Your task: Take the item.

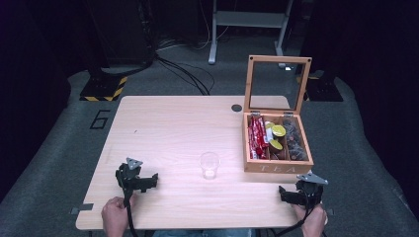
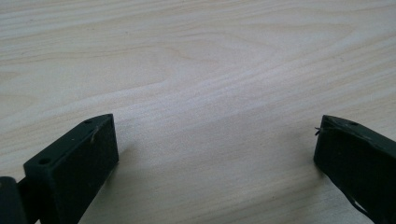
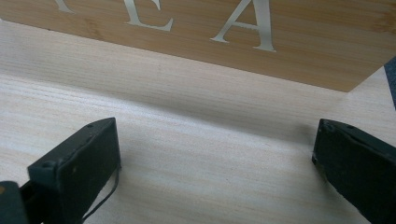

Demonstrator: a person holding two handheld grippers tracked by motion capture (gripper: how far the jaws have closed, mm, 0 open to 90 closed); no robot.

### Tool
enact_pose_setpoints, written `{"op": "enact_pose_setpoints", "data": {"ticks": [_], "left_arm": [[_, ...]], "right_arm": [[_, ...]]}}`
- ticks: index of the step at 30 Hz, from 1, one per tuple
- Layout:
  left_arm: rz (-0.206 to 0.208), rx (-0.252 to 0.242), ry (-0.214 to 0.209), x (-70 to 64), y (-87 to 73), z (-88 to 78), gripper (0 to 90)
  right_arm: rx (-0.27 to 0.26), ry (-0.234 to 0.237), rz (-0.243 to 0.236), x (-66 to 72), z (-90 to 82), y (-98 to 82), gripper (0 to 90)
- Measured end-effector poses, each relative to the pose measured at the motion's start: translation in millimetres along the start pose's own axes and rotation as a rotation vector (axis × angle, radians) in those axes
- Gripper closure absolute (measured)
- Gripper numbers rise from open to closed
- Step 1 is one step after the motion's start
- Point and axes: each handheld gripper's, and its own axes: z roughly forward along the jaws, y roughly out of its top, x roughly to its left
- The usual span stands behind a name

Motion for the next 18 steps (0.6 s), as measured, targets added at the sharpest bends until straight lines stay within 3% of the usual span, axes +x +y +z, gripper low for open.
{"op": "enact_pose_setpoints", "data": {"ticks": [12, 18], "left_arm": [[0.0, 0.001, 0.0, 0.0, 0.0, 0.0, 0.0], [0.002, 0.005, -0.003, 0.3, 0.2, -0.3, 0.0]], "right_arm": [[0.003, 0.013, -0.023, 0.9, -1.4, 0.5, 1.2], [0.009, 0.035, 0.004, -3.2, -6.3, -1.5, 1.5]]}}
